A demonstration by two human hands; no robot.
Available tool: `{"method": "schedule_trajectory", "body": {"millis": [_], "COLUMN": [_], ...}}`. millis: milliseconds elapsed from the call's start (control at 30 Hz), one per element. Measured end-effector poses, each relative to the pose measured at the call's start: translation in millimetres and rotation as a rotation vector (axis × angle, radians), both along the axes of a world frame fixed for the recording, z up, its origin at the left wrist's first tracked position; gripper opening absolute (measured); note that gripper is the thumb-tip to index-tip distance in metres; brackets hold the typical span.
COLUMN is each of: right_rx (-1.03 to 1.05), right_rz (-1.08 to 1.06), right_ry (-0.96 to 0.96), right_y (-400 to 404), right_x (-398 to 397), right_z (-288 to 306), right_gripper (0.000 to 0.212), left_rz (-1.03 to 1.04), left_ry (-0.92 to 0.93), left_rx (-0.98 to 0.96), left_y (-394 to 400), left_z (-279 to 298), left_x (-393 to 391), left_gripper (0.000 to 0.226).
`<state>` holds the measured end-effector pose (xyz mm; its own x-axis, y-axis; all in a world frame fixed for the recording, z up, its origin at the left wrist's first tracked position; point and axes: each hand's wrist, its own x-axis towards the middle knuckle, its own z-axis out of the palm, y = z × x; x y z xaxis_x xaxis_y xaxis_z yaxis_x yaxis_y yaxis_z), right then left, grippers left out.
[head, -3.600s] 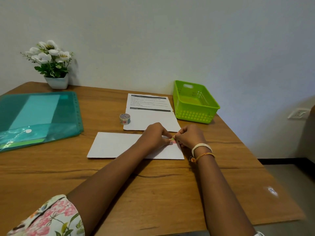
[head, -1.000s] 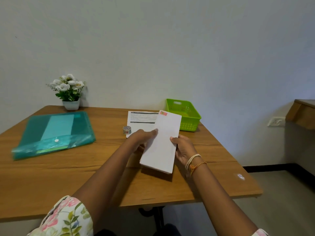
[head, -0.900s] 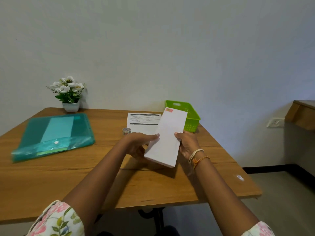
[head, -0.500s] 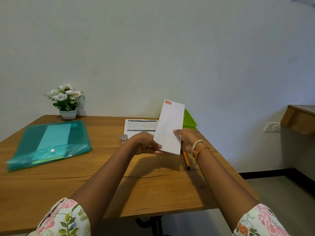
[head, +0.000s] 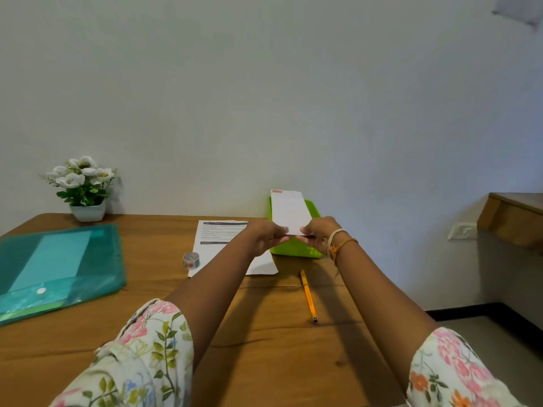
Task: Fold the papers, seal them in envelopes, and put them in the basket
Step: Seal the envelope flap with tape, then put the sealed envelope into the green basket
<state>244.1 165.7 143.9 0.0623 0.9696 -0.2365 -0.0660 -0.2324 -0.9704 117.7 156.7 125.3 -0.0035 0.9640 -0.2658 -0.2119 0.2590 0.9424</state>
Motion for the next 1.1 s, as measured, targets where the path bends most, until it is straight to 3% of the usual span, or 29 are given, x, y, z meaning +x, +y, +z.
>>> {"method": "schedule_trajectory", "body": {"millis": [267,300,333,400,467,533,567,700,933,1000,1100], "right_rx": [-0.007,-0.011,0.003,0.019,0.039,0.084,0.104,0.171,0.317,0.396,0.558], "right_rz": [-0.014,-0.006,0.003,0.016,-0.046,-0.131,-0.158,-0.123,-0.151,-0.216,-0.273], "right_ry": [-0.158,-0.182,-0.208,-0.296,-0.399,-0.485,-0.522,-0.717,-0.765,-0.78,-0.787], "right_y": [59.1,63.9,71.1,82.1,98.8,109.9,106.8,88.1,53.7,31.6,-5.6], "right_x": [8.4,10.0,11.8,12.9,14.6,12.9,10.5,7.4,7.0,2.6,-14.5], "right_z": [-4.9,-6.1,-9.1,-15.8,-29.4,-40.4,-41.1,-36.7,-49.5,-55.6,-70.5], "right_gripper": [0.041,0.038,0.031,0.011,0.024,0.023,0.019,0.043,0.022,0.034,0.032], "left_rz": [0.295,0.293,0.274,0.3,0.258,0.218,0.217,0.249,0.182,0.176,0.187], "left_ry": [0.035,0.104,0.286,0.305,0.519,0.603,0.628,0.738,0.826,0.826,0.868], "left_rx": [0.028,0.009,0.056,0.129,0.162,0.216,0.244,0.316,0.45,0.47,0.477], "left_y": [54.1,57.0,59.9,62.5,58.2,57.6,57.8,52.0,21.1,8.4,-13.2], "left_z": [-9.4,-10.6,-19.0,-20.1,-24.8,-28.3,-30.4,-38.8,-54.7,-61.6,-74.8], "left_x": [13.8,10.6,9.5,6.0,7.7,6.6,6.1,0.3,-11.5,-18.1,-34.3], "left_gripper": [0.023,0.03,0.034,0.028,0.024,0.025,0.026,0.03,0.031,0.03,0.029]}}
